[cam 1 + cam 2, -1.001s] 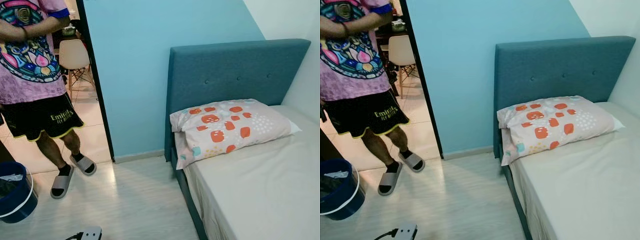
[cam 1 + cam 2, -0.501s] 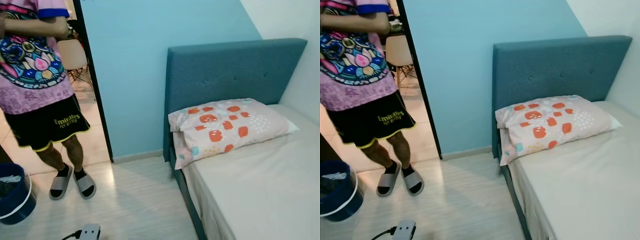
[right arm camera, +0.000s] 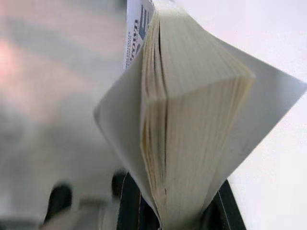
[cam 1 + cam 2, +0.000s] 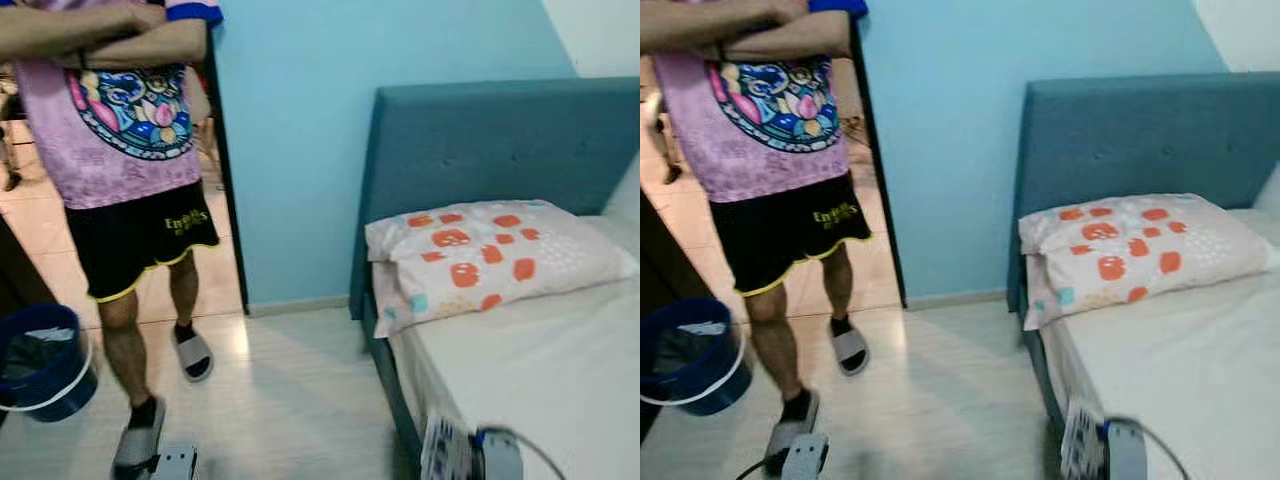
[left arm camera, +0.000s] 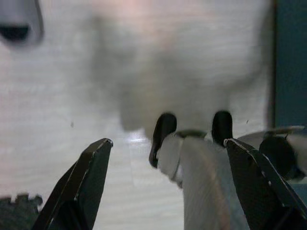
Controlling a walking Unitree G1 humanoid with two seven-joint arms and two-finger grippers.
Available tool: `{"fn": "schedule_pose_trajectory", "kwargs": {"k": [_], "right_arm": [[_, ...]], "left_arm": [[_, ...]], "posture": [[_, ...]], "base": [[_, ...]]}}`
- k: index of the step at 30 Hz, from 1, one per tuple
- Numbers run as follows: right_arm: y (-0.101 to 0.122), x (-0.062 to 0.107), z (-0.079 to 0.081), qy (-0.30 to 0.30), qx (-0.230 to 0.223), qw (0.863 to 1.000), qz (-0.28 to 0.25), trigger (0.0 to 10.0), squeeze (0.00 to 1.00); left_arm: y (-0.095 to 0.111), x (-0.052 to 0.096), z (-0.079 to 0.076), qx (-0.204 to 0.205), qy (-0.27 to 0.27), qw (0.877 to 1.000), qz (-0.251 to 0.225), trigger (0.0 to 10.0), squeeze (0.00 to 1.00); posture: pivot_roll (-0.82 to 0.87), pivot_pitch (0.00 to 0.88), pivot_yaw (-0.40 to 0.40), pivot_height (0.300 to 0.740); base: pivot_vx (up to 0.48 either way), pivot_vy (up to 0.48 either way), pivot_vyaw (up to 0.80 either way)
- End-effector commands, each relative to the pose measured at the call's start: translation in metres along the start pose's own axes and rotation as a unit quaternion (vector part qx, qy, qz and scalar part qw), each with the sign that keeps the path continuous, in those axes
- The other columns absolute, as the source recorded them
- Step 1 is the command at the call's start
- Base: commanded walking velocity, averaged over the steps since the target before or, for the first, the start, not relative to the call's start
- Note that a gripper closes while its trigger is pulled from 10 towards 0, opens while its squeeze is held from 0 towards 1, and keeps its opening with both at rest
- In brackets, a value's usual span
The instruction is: Clean up the room
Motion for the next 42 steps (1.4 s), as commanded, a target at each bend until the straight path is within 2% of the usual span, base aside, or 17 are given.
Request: {"fn": "schedule_pose_trajectory", "kwargs": {"k": [1,2,3,5,7,9,11,14,19,20,21,22,23,24,28,39,42], "right_arm": [[0.016,-0.004,0.008,0.021,0.014,0.999,-0.035,10.0,0.00],[0.016,-0.004,0.008,0.021,0.014,0.999,-0.035,10.0,0.00],[0.046,-0.007,0.016,0.033,0.032,0.995,-0.093,10.0,0.00],[0.046,-0.007,0.016,0.033,0.032,0.995,-0.093,10.0,0.00],[0.062,-0.009,0.026,0.041,0.070,0.989,-0.122,10.0,0.00],[0.062,-0.009,0.026,0.041,0.070,0.989,-0.122,10.0,0.00],[0.068,-0.009,0.035,0.051,0.081,0.986,-0.138,10.0,0.00],[0.068,-0.008,0.038,0.059,0.079,0.985,-0.145,10.0,0.00],[0.071,-0.005,0.046,0.077,0.067,0.981,-0.162,10.0,0.00],[0.073,-0.003,0.053,0.092,0.057,0.979,-0.172,10.0,0.00],[0.073,-0.003,0.053,0.092,0.057,0.979,-0.172,10.0,0.00],[0.074,0.000,0.063,0.111,0.060,0.976,-0.177,10.0,0.00],[0.074,0.000,0.063,0.111,0.060,0.976,-0.177,10.0,0.00],[0.069,0.001,0.071,0.125,0.067,0.975,-0.170,10.0,0.00],[0.058,0.002,0.083,0.138,0.087,0.975,-0.154,10.0,0.00],[0.057,0.002,0.079,0.124,0.076,0.978,-0.147,10.0,0.00],[0.055,0.002,0.073,0.110,0.045,0.985,-0.127,10.0,0.00]], "left_arm": [[-0.001,-0.001,-0.003,0.003,-0.002,1.000,0.000,10.0,0.00],[-0.001,-0.001,-0.003,0.003,-0.002,1.000,0.000,10.0,0.00],[0.004,-0.001,-0.006,-0.008,-0.013,1.000,-0.011,10.0,0.00],[0.004,-0.001,-0.006,-0.008,-0.013,1.000,-0.011,10.0,0.00],[0.005,-0.001,-0.006,-0.020,-0.018,1.000,-0.014,10.0,0.00],[0.005,-0.001,-0.006,-0.020,-0.018,1.000,-0.014,10.0,0.00],[0.005,-0.001,-0.004,-0.012,-0.015,1.000,-0.016,10.0,0.00],[0.005,-0.001,-0.004,-0.002,-0.012,1.000,-0.018,10.0,0.00],[0.003,0.000,-0.002,0.004,-0.009,1.000,-0.020,10.0,0.00],[0.003,0.000,0.000,0.001,-0.006,1.000,-0.019,10.0,0.00],[0.003,0.000,0.000,0.001,-0.006,1.000,-0.019,10.0,0.00],[0.003,0.001,0.001,-0.004,-0.005,1.000,-0.019,10.0,0.00],[0.003,0.001,0.001,-0.004,-0.005,1.000,-0.019,10.0,0.00],[0.001,0.001,0.002,-0.008,-0.003,1.000,-0.017,10.0,0.00],[-0.003,0.002,0.002,-0.013,-0.001,1.000,-0.012,10.0,0.00],[-0.002,0.001,0.001,-0.027,0.000,1.000,-0.013,10.0,0.00],[0.001,0.000,-0.001,-0.029,-0.002,0.999,-0.015,10.0,0.00]], "posture": [[-0.05,0.000,-0.037,0.740],[-0.05,0.000,-0.037,0.740],[-0.04,0.000,-0.037,0.740],[-0.04,0.000,-0.037,0.740],[-0.05,0.000,-0.026,0.740],[-0.05,0.000,-0.026,0.740],[-0.06,0.000,-0.031,0.740],[-0.06,0.000,-0.031,0.740],[-0.06,0.000,-0.032,0.740],[-0.06,0.000,-0.031,0.740],[-0.06,0.000,-0.031,0.740],[-0.07,0.000,-0.031,0.740],[-0.07,0.000,-0.031,0.740],[-0.07,0.000,-0.032,0.740],[-0.08,0.000,-0.033,0.740],[-0.08,0.000,-0.030,0.740],[-0.08,0.000,-0.027,0.740]], "base": [[0.000,0.000,0.00],[0.000,0.000,0.00],[0.000,0.000,0.00],[0.000,0.000,0.00],[0.000,-0.480,0.00],[0.000,-0.480,0.00],[0.000,-0.409,0.00],[0.000,-0.337,0.00],[0.000,0.000,0.00],[0.000,0.000,0.00],[0.000,0.000,0.00],[0.000,0.000,0.00],[0.000,0.000,0.00],[0.000,0.000,0.00],[0.000,0.000,0.00],[0.000,0.000,0.00],[0.000,0.000,-0.76]]}}
Point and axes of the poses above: a point about 5 cm out from each wrist's last joint towards the gripper, its own x axis pointing back from the gripper into the wrist, its own y axis along the axis of the wrist's last joint, z = x × y, the point moved 1 cm from there along -x, pointing out of the wrist towards the gripper, and after that the axes turned 5 degrees about -x, right-handed, at the moved point
